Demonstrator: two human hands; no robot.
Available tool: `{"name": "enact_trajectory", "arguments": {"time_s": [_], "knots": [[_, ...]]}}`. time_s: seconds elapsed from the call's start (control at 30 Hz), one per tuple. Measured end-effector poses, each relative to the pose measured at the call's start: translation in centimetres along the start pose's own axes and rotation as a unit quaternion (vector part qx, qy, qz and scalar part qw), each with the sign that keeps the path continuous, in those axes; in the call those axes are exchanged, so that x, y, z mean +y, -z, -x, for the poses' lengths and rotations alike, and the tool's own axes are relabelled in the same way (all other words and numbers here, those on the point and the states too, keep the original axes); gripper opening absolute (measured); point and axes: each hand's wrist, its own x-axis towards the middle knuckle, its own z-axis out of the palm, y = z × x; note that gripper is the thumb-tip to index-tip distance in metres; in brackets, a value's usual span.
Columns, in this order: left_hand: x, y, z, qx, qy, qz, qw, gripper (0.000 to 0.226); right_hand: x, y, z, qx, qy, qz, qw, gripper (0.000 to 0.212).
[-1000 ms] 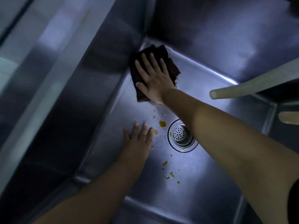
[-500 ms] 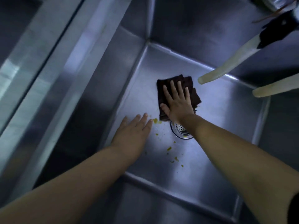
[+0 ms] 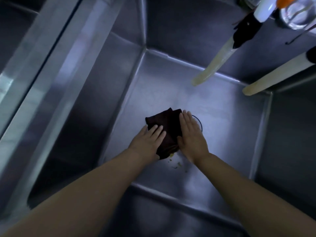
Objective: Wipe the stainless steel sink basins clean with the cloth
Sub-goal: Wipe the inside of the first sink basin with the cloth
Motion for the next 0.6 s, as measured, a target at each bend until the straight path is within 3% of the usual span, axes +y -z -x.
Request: {"name": "enact_trajectory", "arguments": {"time_s": [0.2, 0.3, 0.37, 0.47, 0.6], "knots": [[-0.3, -0.7, -0.4, -0.027, -0.006, -0.05, 0.998, 0.08, -0.5, -2.1, 0.7, -0.008, 0.089, -0.018, 0.996, 0.069], [-1.2, 0.1, 0.8, -0.041, -0.022, -0.128, 0.991, 0.072, -2.0, -3.5, 0.0, -0.019, 0.1, -0.019, 0.995, 0.061], [-2.3, 1.6, 2.2, -0.005, -0.03, -0.18, 0.983, 0.069, -2.6, -3.8, -0.8, -0.022, 0.074, 0.013, 0.997, 0.056], [-4.9, 5.7, 5.4, 0.073, -0.018, -0.228, 0.971, 0.065, -3.6, -3.8, -2.6, -0.03, 0.05, 0.056, 0.997, 0.066], [-10.1, 10.0, 9.1, 0.221, 0.035, -0.26, 0.939, 0.058, -4.3, -3.0, -7.3, -0.036, 0.039, 0.12, 0.991, 0.069]]}}
